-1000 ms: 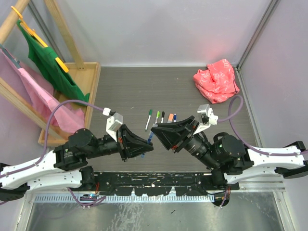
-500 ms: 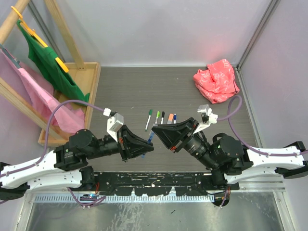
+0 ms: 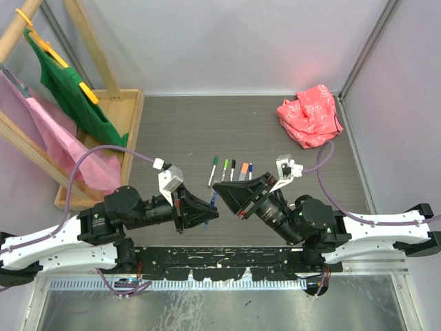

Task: Insert the pens into the pen caps
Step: Press the pen cap onto the pen, then place the pen at the center of the board.

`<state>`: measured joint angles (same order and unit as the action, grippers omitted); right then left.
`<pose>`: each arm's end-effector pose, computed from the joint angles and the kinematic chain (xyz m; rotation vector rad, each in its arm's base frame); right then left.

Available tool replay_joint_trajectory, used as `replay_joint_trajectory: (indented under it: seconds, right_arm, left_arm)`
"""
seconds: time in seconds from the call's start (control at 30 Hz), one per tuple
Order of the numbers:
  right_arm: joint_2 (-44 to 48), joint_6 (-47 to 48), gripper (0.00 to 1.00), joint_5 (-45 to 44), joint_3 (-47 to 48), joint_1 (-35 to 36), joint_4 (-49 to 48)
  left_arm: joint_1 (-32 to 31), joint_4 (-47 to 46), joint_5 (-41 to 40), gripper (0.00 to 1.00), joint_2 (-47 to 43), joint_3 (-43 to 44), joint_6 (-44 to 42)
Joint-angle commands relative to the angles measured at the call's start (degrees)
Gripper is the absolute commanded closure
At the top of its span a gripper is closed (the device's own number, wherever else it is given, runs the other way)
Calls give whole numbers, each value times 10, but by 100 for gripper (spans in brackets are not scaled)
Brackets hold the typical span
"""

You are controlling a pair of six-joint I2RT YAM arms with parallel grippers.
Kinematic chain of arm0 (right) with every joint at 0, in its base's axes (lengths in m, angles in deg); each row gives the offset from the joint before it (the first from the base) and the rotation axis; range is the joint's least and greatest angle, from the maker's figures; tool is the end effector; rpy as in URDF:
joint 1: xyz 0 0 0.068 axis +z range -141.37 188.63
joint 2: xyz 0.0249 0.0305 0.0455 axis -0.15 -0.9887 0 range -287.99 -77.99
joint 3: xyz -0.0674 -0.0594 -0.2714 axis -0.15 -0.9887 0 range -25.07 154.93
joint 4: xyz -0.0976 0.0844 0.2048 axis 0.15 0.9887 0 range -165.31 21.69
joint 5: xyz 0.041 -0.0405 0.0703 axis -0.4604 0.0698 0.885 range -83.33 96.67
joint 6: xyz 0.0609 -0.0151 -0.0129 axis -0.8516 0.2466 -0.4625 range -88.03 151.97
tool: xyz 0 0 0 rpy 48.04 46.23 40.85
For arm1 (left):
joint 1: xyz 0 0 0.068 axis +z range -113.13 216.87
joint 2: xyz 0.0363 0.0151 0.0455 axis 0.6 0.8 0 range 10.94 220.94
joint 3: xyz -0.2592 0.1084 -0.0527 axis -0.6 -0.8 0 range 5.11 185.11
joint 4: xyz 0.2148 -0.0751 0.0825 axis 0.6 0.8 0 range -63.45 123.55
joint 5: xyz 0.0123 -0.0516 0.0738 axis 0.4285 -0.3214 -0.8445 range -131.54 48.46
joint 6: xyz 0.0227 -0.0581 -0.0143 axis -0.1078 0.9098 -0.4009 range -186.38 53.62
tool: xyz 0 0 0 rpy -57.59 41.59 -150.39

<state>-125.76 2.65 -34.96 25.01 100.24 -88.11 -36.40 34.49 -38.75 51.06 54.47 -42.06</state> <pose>0.0284 0.1632 0.4169 -0.1241 1.4943 1.2742 0.0388 -0.1375 0.3903 0.7523 1.5491 -1.3526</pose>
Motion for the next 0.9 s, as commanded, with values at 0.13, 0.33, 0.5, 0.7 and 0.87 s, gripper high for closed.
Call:
replay_joint_trajectory:
  seconds: [0.13, 0.33, 0.5, 0.7, 0.87]
  right_arm:
    - [-27, -12, 100, 53, -22, 17, 111]
    - [-12, 30, 99, 29, 0, 18, 103]
    - [-11, 93, 76, 8, 49, 16, 99]
    - [15, 140, 56, 0, 64, 16, 52]
    - [29, 154, 48, -12, 65, 17, 59]
  left_arm:
    - [4, -160, -45, 100, -13, 47, -25]
    - [4, -112, -44, 100, 1, 67, -33]
    - [4, -89, -41, 100, 22, 83, -40]
    - [4, -71, -44, 100, 24, 83, -42]
    - [4, 3, -64, 100, 27, 105, -56]
